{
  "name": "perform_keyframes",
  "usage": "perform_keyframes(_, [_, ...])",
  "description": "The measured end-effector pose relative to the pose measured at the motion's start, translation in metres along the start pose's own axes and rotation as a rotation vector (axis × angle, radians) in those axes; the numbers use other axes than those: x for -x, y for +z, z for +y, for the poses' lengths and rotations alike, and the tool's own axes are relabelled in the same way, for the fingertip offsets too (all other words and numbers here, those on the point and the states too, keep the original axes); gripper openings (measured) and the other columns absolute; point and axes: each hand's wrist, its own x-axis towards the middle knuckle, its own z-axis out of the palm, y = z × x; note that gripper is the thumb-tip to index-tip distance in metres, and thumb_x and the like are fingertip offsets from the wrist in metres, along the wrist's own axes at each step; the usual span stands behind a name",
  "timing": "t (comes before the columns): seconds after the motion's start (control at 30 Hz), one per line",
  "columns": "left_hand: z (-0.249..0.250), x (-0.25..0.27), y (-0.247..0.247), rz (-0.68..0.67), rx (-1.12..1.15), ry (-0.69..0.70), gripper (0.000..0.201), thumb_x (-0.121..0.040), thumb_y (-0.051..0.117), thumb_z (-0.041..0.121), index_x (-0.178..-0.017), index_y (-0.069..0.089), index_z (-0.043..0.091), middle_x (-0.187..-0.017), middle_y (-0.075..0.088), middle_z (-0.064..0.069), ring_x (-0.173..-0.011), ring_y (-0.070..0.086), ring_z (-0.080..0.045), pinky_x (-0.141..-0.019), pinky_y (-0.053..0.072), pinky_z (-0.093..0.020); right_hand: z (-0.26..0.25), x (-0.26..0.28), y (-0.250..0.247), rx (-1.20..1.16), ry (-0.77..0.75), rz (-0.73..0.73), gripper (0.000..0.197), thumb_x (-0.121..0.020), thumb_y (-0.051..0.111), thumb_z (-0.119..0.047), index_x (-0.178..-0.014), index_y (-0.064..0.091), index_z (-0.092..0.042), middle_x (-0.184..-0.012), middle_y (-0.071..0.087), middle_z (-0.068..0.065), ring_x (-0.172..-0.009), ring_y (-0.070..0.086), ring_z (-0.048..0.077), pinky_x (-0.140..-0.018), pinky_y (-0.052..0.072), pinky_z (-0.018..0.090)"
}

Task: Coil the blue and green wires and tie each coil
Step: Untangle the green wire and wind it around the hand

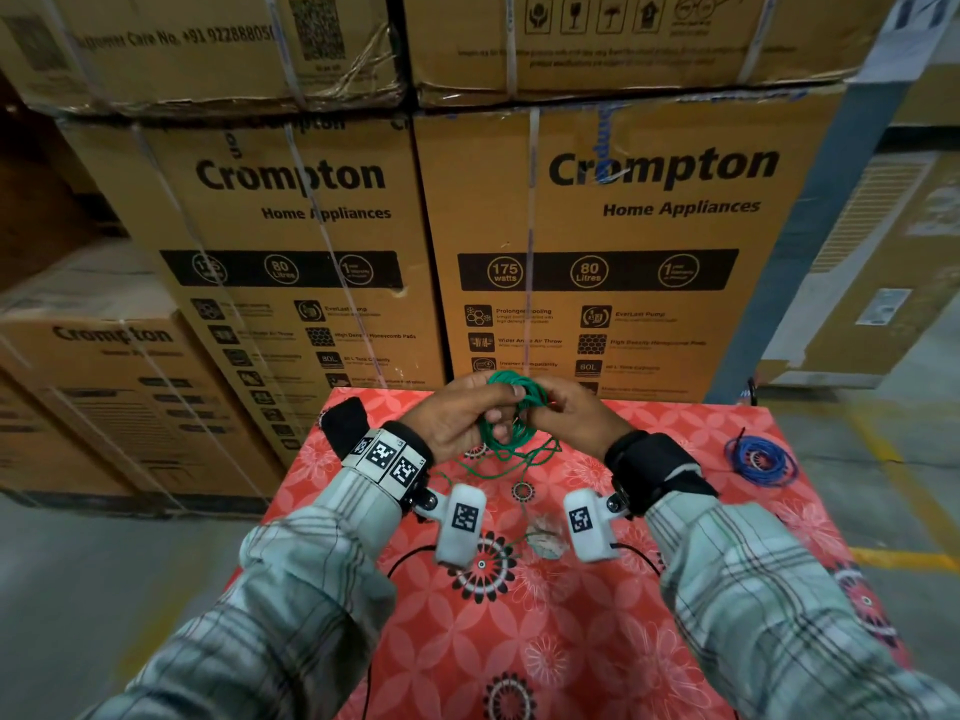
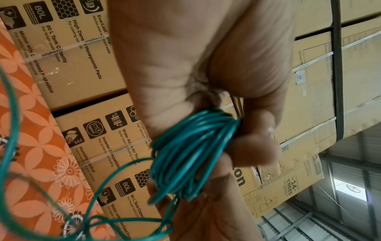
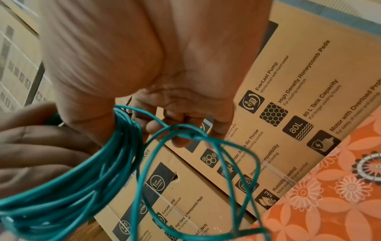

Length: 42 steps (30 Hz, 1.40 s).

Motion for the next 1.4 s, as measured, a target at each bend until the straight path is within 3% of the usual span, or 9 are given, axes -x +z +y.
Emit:
perform_keyframes(0.17, [0.002, 0.0, -0.009, -0.013, -0.031, 0.006, 0.02, -0.089, 0.062, 0.009, -0.106, 0.057, 0.002, -0.058, 0.056, -0.003, -0.053, 0.059, -0.013, -0.057, 0.055, -0.022, -0.005, -0.004, 0.0, 0.15, -0.12, 0.083, 0.026, -0.084, 0.055, -0.03, -0.087, 0.063, -0.006, -0.086, 0.061, 0.021, -0.076, 0.056, 0.024, -0.075, 0.046, 0.05])
perform_keyframes(0.3, [0.008, 0.004, -0.011, -0.01, -0.117, -0.032, 0.012, -0.093, 0.057, 0.004, -0.105, 0.056, 0.002, -0.058, 0.057, -0.005, -0.061, 0.065, -0.017, -0.062, 0.056, -0.025, -0.009, -0.005, -0.002, 0.328, -0.215, 0.068, 0.029, -0.087, 0.054, -0.029, -0.078, 0.059, -0.002, -0.074, 0.058, 0.014, -0.07, 0.055, 0.028, -0.065, 0.045, 0.048])
perform_keyframes(0.47, [0.02, 0.003, -0.009, -0.088, -0.209, -0.159, 0.018, -0.098, 0.045, 0.006, -0.085, 0.057, 0.005, -0.051, 0.056, -0.002, -0.061, 0.068, -0.019, -0.072, 0.057, -0.029, -0.012, -0.007, -0.006, 0.338, -0.2, 0.02, 0.026, -0.089, 0.054, -0.03, -0.086, 0.064, -0.007, -0.079, 0.063, 0.012, -0.073, 0.059, 0.026, -0.067, 0.047, 0.048])
perform_keyframes(0.63, [0.012, -0.002, -0.006, -0.091, -0.062, -0.088, 0.024, -0.096, 0.045, 0.01, -0.078, 0.061, 0.006, -0.05, 0.053, -0.001, -0.058, 0.066, -0.023, -0.075, 0.056, -0.033, -0.004, -0.007, -0.005, 0.23, -0.137, 0.019, 0.027, -0.091, 0.052, -0.039, -0.092, 0.064, -0.014, -0.088, 0.065, 0.014, -0.084, 0.06, 0.032, -0.076, 0.048, 0.051])
perform_keyframes(0.73, [0.006, -0.004, -0.005, -0.031, 0.067, -0.031, 0.024, -0.096, 0.047, 0.01, -0.078, 0.063, 0.004, -0.055, 0.057, -0.002, -0.055, 0.063, -0.02, -0.065, 0.056, -0.029, 0.008, 0.0, -0.006, 0.155, -0.065, 0.046, 0.038, -0.093, 0.05, -0.045, -0.098, 0.065, -0.01, -0.091, 0.064, 0.019, -0.083, 0.06, 0.03, -0.076, 0.047, 0.042])
perform_keyframes(0.93, [0.024, -0.014, -0.012, 0.15, 0.324, 0.008, 0.023, -0.097, 0.039, 0.017, -0.078, 0.051, 0.01, -0.039, 0.031, 0.009, -0.032, 0.031, -0.006, -0.055, 0.049, -0.024, 0.036, 0.018, 0.006, 0.036, 0.063, -0.008, 0.012, -0.094, 0.054, -0.004, -0.092, 0.061, -0.013, -0.08, 0.056, -0.008, -0.07, 0.051, 0.0, -0.071, 0.043, 0.019])
perform_keyframes(1.1, [0.043, -0.02, -0.022, 0.33, 0.446, 0.186, 0.023, -0.097, 0.041, 0.015, -0.077, 0.05, 0.011, -0.038, 0.031, 0.008, -0.034, 0.031, -0.006, -0.055, 0.049, -0.023, 0.05, 0.019, 0.009, 0.147, 0.048, 0.043, 0.022, -0.093, 0.045, 0.003, -0.1, 0.058, -0.013, -0.094, 0.063, -0.001, -0.088, 0.059, 0.006, -0.077, 0.044, 0.012])
perform_keyframes(1.23, [0.05, -0.023, -0.024, 0.398, 0.518, 0.303, 0.024, -0.099, 0.04, 0.016, -0.077, 0.05, 0.011, -0.041, 0.032, 0.008, -0.036, 0.032, -0.007, -0.057, 0.048, -0.024, 0.066, 0.016, 0.009, 0.291, 0.064, 0.108, 0.031, -0.089, 0.039, 0.005, -0.099, 0.061, -0.015, -0.103, 0.065, 0.009, -0.088, 0.062, 0.034, -0.075, 0.048, 0.033])
perform_keyframes(1.4, [0.058, -0.021, -0.028, 0.38, 0.53, 0.384, 0.023, -0.099, 0.041, 0.017, -0.079, 0.051, 0.012, -0.042, 0.034, 0.008, -0.036, 0.032, -0.006, -0.058, 0.047, -0.024, 0.076, 0.016, 0.006, 0.428, 0.153, 0.11, 0.021, -0.091, 0.05, -0.01, -0.091, 0.064, -0.026, -0.087, 0.069, -0.001, -0.081, 0.064, 0.02, -0.074, 0.051, 0.032])
